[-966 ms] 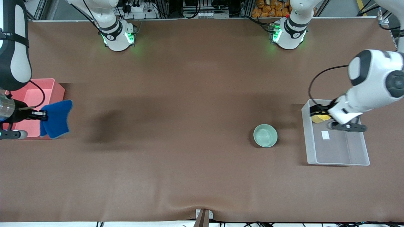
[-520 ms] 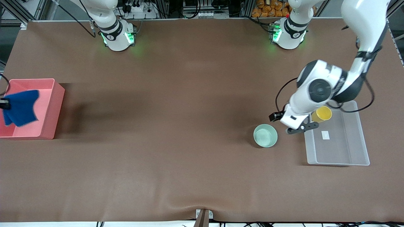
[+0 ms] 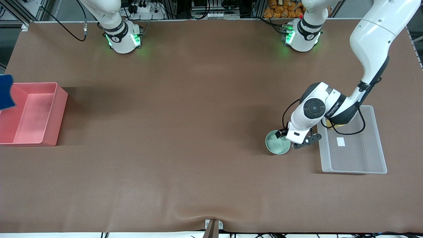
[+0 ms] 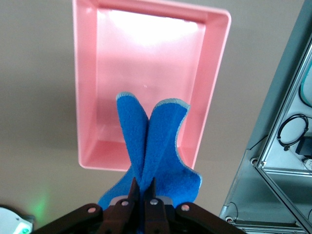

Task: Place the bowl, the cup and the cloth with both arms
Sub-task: 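Grasp the green bowl rim with the left gripper while the right lifts the cloth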

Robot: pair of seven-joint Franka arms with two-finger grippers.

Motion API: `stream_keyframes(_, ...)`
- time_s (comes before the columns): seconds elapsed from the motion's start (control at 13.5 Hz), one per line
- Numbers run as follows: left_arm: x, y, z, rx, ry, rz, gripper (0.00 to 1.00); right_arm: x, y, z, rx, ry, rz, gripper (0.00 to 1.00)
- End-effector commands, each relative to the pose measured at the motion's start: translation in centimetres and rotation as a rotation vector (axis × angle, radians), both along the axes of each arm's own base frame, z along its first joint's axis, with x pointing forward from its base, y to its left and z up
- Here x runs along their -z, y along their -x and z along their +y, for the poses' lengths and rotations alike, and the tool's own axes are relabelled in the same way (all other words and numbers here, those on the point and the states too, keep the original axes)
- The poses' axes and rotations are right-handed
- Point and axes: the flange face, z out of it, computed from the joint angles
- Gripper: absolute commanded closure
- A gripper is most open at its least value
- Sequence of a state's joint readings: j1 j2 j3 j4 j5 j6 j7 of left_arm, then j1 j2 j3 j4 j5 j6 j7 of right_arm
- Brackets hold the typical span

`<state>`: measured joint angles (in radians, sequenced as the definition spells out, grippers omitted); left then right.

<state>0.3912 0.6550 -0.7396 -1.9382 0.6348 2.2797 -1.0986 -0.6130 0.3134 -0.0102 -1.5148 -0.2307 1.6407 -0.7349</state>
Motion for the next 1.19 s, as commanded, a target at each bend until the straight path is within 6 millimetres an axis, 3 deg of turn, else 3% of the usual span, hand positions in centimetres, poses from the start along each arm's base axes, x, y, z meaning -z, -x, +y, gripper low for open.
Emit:
stream_keyframes(0.0,0.2,-0.5,-0.2,-0.02,0.003,-0.018,0.43,0.5,1.8,-1.8,-0.009,-0.022,0.02,1.0)
stream_keyframes(0.07,0.3,-0.6,0.2,-0.03,-0.001,-0.016,0.69,0.9,2.6,-2.6,-0.002,-0.03,0.024,1.0)
stream_keyframes(0.15,0.3,-0.7,0.5,-0.038,-0.005,-0.018,0.88,1.1,2.9,-3.0,0.003,-0.032,0.027,1.0)
stream_keyframes(0.22,0.3,-0.9,0.8,-0.031,-0.007,-0.02,1.0,0.9,2.9,-2.7,-0.003,-0.033,0.025,1.0)
stream_keyframes(0.45,0.2,-1.2,1.0,-0.016,-0.007,-0.044,1.0,0.2,2.9,-1.9,-0.008,-0.043,0.037,1.0)
stream_keyframes(0.59,-1.0,-2.2,1.6,-0.006,-0.006,-0.069,1.0,0.6,2.8,-1.6,-0.011,-0.058,0.029,1.0)
stream_keyframes(0.89,-6.9,-5.1,6.3,0.06,-0.026,-0.164,1.0,-0.9,3.5,0.8,-0.028,-0.045,-0.026,1.0)
stream_keyframes(1.11,-10.3,-6.4,11.6,0.169,-0.055,-0.199,1.0,-1.7,4.8,2.7,-0.061,0.008,-0.109,1.0)
